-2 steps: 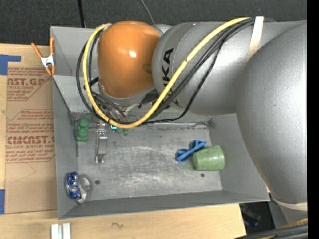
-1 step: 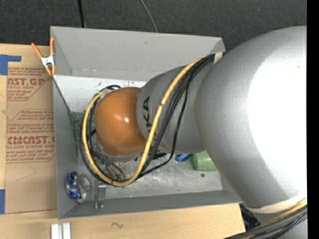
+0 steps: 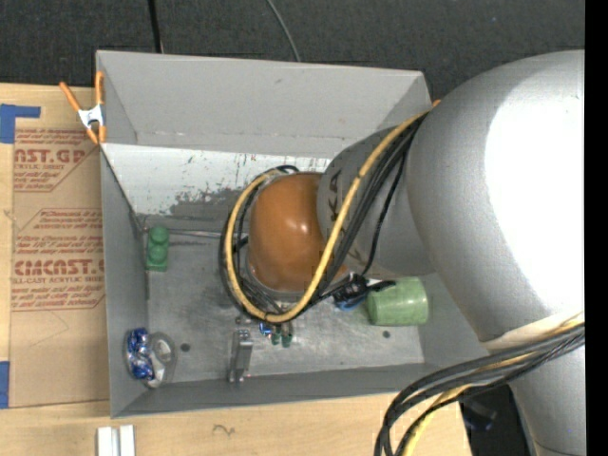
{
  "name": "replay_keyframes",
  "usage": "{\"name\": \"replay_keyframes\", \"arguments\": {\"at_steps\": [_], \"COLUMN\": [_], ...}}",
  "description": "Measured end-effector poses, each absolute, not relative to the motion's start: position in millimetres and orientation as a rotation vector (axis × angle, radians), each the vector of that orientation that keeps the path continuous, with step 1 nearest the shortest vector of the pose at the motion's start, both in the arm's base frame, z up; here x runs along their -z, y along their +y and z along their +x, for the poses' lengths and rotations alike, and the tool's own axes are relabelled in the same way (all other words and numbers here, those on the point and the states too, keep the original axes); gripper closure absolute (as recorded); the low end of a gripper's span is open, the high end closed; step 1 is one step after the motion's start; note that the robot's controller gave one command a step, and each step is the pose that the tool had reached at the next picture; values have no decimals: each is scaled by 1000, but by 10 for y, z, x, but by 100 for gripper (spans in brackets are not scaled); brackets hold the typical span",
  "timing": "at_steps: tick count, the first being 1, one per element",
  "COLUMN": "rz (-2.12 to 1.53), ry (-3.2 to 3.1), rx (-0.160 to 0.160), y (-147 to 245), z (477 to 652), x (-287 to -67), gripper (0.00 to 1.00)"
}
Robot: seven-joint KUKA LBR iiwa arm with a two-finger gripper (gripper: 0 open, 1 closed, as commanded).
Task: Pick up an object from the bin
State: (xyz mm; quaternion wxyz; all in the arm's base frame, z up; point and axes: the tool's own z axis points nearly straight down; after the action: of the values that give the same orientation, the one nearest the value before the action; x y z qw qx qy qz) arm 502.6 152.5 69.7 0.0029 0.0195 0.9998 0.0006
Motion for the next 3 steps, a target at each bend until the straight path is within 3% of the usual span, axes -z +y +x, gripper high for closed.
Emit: {"name": "replay_keyframes", "arguments": {"at_steps": [1, 2, 3], "rz": [150, 153, -70], "ry": [3131, 3133, 3137], "rx": [-1, 2, 4], "y": [875, 82, -538], "z": [5201, 5116, 5097], "x": [-715, -712, -1105], "gripper": [0, 0, 0]}}
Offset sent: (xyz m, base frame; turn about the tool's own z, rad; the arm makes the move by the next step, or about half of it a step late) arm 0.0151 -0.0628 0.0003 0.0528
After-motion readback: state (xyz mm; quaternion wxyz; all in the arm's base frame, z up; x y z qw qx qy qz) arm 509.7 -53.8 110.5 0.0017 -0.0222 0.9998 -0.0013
